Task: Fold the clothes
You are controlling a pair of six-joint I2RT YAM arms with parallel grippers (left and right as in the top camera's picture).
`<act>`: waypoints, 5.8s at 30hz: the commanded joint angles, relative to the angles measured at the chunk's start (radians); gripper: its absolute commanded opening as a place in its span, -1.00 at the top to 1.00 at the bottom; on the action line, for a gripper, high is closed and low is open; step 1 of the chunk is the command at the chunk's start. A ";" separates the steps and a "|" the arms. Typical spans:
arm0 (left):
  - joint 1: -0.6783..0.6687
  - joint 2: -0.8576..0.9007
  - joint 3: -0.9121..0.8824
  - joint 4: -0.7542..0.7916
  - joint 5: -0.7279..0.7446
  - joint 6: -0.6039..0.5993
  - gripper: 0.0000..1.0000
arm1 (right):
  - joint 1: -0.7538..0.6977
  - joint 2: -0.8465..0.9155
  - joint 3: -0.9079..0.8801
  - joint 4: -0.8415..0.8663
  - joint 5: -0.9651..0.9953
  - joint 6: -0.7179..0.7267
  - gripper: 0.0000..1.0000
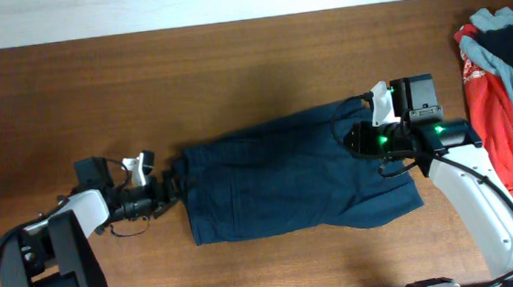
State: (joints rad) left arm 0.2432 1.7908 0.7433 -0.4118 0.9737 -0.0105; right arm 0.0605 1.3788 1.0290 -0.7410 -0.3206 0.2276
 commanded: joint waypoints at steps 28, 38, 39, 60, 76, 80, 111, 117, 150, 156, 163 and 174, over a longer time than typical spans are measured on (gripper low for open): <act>-0.003 -0.227 0.565 -0.599 -0.650 0.030 0.99 | -0.002 -0.111 0.000 -0.011 -0.008 -0.010 0.24; -0.239 -0.232 0.898 -0.769 -0.793 0.019 0.99 | -0.002 -0.111 0.000 -0.030 -0.009 -0.010 0.24; -0.287 -0.232 0.900 -0.763 -0.849 -0.002 0.99 | -0.002 -0.111 0.000 -0.032 -0.009 -0.010 0.24; -0.635 0.061 0.900 -0.543 -1.094 -0.502 0.99 | -0.002 -0.111 0.000 -0.091 -0.009 -0.010 0.25; -0.834 0.060 0.948 -0.524 -1.297 -0.568 0.99 | -0.002 -0.083 0.000 -0.069 0.066 0.104 0.38; -0.827 0.060 0.948 -0.532 -1.296 -0.542 0.99 | -0.002 0.026 0.000 0.043 0.067 0.104 0.88; -0.895 0.158 1.176 -0.538 -1.129 -0.516 0.99 | -0.008 0.560 0.000 0.383 -0.114 0.174 0.92; -0.949 0.277 1.176 -0.485 -1.123 -0.511 0.99 | -0.008 0.560 0.000 0.370 -0.116 0.174 0.92; -1.070 0.436 1.175 -0.401 -0.991 -0.527 0.99 | -0.160 0.148 0.000 0.090 0.048 0.253 0.77; -1.080 0.510 1.175 -0.384 -0.964 -0.558 0.33 | -0.193 0.148 0.000 0.058 0.046 0.253 0.78; -1.043 0.475 1.319 -0.528 -0.996 -0.459 -0.22 | -0.199 0.148 0.000 0.033 0.045 0.244 0.76; -0.814 0.448 1.514 -0.835 -1.083 -0.319 0.00 | -0.166 0.150 0.000 0.126 -0.253 -0.044 0.75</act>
State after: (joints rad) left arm -0.6155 2.2368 2.2826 -1.2377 -0.0990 -0.3954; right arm -0.1291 1.5436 1.0290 -0.6407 -0.4530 0.2821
